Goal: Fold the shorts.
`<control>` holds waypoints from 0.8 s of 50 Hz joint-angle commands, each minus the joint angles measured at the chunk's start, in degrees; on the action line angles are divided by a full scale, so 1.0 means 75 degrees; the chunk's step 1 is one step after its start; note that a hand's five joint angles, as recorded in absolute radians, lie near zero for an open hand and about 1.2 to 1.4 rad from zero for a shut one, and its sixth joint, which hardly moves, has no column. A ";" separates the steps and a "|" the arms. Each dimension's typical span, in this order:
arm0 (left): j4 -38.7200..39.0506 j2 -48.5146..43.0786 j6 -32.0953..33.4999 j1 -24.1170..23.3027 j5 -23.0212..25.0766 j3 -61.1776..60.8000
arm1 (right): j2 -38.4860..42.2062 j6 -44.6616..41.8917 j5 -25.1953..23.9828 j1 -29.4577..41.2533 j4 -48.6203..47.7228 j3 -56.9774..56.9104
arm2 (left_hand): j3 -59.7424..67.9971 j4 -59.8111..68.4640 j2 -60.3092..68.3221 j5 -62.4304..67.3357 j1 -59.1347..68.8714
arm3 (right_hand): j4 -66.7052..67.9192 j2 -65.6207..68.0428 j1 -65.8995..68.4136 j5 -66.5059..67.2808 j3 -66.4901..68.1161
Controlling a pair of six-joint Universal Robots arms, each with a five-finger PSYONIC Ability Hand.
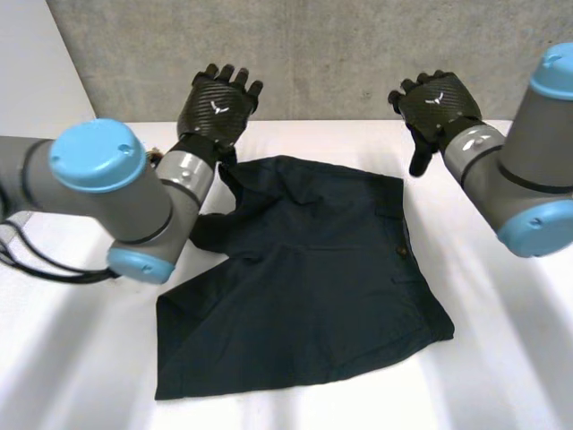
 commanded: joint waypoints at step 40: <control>-0.2577 0.3601 -0.2174 -0.0630 -0.1440 -0.7403 | -0.2049 -0.1404 -0.2671 -0.1913 -0.1639 0.7396 | 0.0979 0.1026 0.1055 0.0919 0.1102 | 0.8885 0.8961 0.9106 0.8800 0.9053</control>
